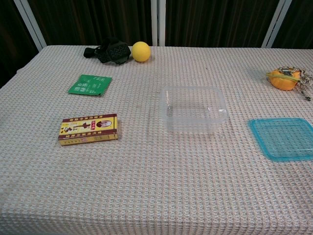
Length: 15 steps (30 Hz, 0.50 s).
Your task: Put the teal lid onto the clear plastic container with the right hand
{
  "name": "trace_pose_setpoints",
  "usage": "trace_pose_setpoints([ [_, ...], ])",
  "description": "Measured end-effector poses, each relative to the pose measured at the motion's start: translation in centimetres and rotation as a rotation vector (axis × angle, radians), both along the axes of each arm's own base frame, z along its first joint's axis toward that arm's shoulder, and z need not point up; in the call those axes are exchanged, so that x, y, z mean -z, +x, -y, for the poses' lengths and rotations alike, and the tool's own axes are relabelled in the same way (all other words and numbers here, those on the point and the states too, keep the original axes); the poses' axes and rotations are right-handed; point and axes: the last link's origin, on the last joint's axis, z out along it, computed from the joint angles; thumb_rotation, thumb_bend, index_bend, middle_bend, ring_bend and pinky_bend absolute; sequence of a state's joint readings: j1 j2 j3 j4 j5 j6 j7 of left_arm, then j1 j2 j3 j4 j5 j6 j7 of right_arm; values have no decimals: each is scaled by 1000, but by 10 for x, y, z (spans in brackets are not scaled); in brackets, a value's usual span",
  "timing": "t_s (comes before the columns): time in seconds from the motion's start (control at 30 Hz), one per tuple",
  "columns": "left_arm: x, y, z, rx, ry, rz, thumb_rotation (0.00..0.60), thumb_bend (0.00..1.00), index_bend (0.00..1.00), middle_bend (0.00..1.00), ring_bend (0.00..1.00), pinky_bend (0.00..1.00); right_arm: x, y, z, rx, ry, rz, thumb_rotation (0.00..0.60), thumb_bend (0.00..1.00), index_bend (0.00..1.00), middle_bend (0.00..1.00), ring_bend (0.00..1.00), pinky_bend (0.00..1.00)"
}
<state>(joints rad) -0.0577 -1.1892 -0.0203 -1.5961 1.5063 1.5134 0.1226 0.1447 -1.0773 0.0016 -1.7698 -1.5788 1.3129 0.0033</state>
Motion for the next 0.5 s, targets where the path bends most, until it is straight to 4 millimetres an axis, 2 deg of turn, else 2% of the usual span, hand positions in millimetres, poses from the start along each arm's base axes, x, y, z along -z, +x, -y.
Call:
trace_pose_setpoints([
  [0.2,2,2,1,4,-8,9,600,0,101,57,0,0,26,-2,12,27,163,-53,600,0,0,43,0,0],
  [0.5,1,6,0,7,-13,15,600,0,101,57,0,0,63,-3,46,20,312,-150,600,0,0,45,0,0],
])
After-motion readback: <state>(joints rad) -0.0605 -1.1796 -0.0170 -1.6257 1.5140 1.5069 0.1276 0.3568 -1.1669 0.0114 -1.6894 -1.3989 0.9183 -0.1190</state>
